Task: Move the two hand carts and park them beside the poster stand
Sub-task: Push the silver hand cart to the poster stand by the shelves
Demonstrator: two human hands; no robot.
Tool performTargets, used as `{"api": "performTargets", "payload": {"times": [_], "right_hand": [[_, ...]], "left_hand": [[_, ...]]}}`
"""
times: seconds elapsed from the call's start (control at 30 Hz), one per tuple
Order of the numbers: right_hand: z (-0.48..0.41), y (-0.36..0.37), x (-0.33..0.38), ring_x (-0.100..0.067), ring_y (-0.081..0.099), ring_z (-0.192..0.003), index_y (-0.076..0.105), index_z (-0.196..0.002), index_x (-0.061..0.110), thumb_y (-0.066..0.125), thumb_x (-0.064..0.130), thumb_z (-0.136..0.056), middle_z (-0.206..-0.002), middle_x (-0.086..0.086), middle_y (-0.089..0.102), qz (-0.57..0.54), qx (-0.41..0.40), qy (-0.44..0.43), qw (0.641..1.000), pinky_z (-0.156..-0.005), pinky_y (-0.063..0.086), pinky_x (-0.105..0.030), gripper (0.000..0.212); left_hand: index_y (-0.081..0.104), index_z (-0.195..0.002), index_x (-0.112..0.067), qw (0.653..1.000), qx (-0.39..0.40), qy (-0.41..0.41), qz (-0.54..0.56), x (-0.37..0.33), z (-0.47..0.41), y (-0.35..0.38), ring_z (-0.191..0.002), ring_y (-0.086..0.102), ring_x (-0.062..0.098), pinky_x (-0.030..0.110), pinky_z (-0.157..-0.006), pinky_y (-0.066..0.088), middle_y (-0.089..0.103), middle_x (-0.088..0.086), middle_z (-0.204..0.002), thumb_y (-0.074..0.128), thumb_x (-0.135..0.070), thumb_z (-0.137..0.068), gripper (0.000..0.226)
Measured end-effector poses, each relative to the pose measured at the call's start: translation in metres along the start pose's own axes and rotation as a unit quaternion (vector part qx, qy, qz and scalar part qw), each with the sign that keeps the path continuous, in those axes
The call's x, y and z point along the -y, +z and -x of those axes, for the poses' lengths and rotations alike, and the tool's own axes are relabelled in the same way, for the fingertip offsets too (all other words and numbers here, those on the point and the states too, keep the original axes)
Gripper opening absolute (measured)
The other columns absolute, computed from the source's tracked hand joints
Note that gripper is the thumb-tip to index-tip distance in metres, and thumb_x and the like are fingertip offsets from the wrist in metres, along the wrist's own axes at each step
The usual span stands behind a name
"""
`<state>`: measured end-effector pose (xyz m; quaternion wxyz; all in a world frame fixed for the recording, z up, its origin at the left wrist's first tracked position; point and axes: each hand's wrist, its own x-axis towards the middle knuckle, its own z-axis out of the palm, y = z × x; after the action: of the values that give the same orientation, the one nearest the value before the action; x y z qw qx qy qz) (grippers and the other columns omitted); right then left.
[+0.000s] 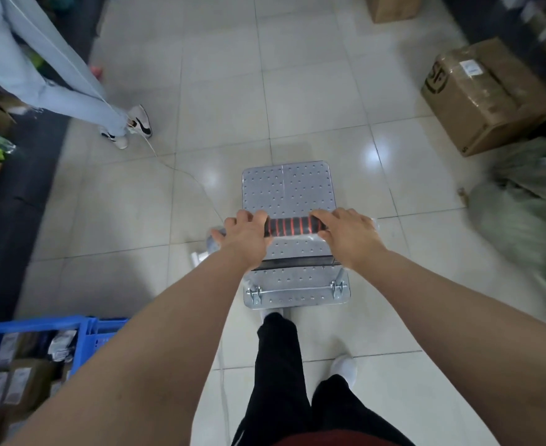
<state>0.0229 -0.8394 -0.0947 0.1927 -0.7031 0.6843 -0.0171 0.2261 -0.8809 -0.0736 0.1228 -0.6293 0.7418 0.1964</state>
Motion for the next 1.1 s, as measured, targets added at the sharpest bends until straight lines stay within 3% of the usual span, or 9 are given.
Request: {"api": "performTargets", "payload": {"times": [0.37, 0.73, 0.97, 1.1], "right_hand": [[-0.139, -0.043, -0.001, -0.024, 0.049, -0.107, 0.037, -0.132, 0.037, 0.042, 0.03, -0.098, -0.114, -0.002, 0.055, 0.015, 0.025, 0.066, 0.997, -0.096, 0.036, -0.039, 0.035], [-0.287, -0.067, 0.01, -0.026, 0.047, -0.107, 0.034, -0.133, 0.038, 0.04, 0.025, -0.098, -0.114, -0.004, 0.053, 0.013, 0.014, 0.094, 0.995, -0.097, 0.035, -0.04, 0.038], [-0.385, -0.088, -0.011, -0.022, 0.045, -0.094, 0.028, -0.125, 0.043, 0.041, 0.028, -0.097, -0.107, -0.002, 0.053, 0.011, 0.02, 0.077, 0.997, -0.09, 0.038, -0.042, 0.034], [-0.436, -0.103, -0.029, -0.023, 0.048, -0.102, 0.023, -0.124, 0.046, 0.041, 0.032, -0.096, -0.108, 0.0, 0.052, 0.0, 0.011, 0.063, 0.998, -0.089, 0.036, -0.046, 0.036]], "left_hand": [[0.039, -0.129, -0.028, 0.998, 0.02, 0.057, 0.017, 0.016, -0.144, -0.059, -0.124, 0.036, 0.033, 0.071, -0.105, 0.016, 0.041, 0.007, -0.131, 0.051, -0.036, -0.094, 0.037], [0.039, -0.13, -0.03, 0.997, -0.007, 0.078, -0.01, 0.044, -0.284, -0.129, -0.122, 0.04, 0.03, 0.066, -0.107, 0.021, 0.041, 0.005, -0.133, 0.052, -0.037, -0.094, 0.039], [0.041, -0.126, -0.031, 0.998, -0.004, 0.055, -0.01, 0.039, -0.373, -0.176, -0.121, 0.039, 0.03, 0.062, -0.108, 0.022, 0.04, 0.005, -0.133, 0.047, -0.037, -0.094, 0.034], [0.042, -0.124, -0.033, 0.999, 0.012, 0.04, -0.011, 0.03, -0.427, -0.201, -0.124, 0.039, 0.03, 0.061, -0.109, 0.022, 0.04, 0.004, -0.136, 0.051, -0.035, -0.093, 0.033]]}}
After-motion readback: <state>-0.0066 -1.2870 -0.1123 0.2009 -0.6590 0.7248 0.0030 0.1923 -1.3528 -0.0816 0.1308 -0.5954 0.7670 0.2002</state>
